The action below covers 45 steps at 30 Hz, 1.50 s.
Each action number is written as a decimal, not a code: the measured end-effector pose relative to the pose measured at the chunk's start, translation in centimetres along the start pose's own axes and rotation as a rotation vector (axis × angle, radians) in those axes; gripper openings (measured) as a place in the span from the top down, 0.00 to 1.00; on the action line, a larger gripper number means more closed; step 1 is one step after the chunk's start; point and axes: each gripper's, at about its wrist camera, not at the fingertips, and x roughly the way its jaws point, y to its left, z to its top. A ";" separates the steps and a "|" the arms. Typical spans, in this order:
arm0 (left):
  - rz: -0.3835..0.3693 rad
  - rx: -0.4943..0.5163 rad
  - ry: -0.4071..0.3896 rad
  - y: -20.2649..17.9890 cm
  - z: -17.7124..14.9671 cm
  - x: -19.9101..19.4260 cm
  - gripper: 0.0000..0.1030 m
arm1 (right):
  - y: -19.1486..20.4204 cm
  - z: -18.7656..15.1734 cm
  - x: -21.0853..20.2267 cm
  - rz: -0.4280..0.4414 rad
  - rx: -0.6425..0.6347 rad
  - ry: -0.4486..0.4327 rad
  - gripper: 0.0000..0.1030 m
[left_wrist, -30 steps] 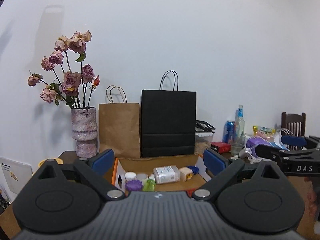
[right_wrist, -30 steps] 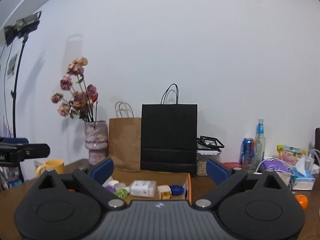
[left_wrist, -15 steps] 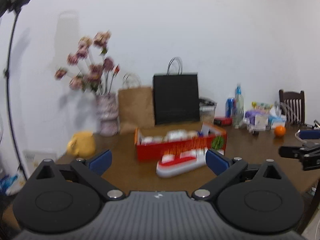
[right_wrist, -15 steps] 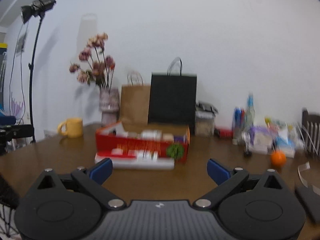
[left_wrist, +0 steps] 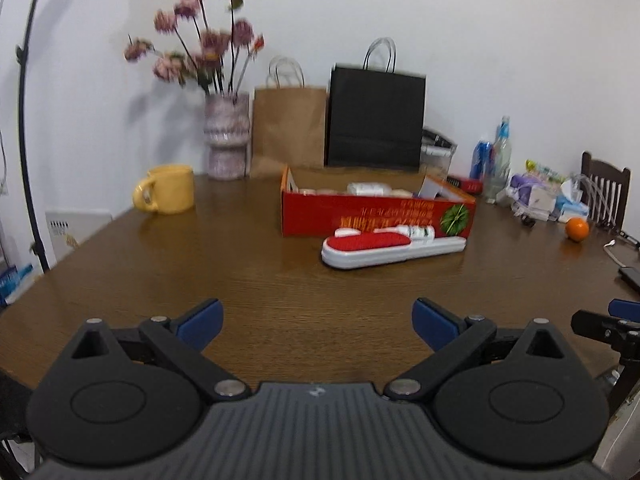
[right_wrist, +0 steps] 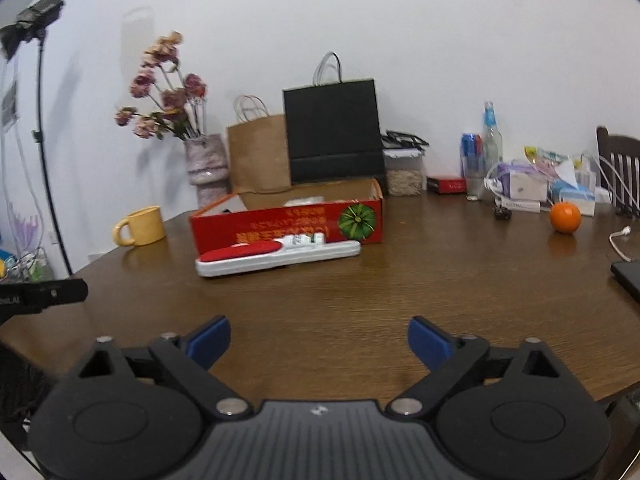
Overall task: Organize rigid objects
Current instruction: 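Move both tools toward the red-and-white lint brush, then grip the red brush head with the left tool while the right grips the white handle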
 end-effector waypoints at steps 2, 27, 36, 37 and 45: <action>-0.024 -0.018 0.023 0.0 0.7 1.9 0.00 | -0.6 0.5 1.8 0.002 0.010 0.033 0.11; -0.130 -0.224 0.212 1.8 5.9 23.0 0.36 | -5.9 9.6 26.7 0.034 -0.064 0.267 0.74; -0.086 -0.186 0.187 1.2 6.1 22.8 0.37 | -8.2 10.8 26.1 0.084 0.112 0.221 0.69; -0.086 -0.186 0.186 1.3 6.1 22.8 0.37 | -7.9 10.5 26.3 0.081 0.105 0.234 0.69; -0.048 -0.168 0.171 0.9 6.5 22.5 0.34 | -7.2 9.6 26.3 0.070 0.094 0.264 0.71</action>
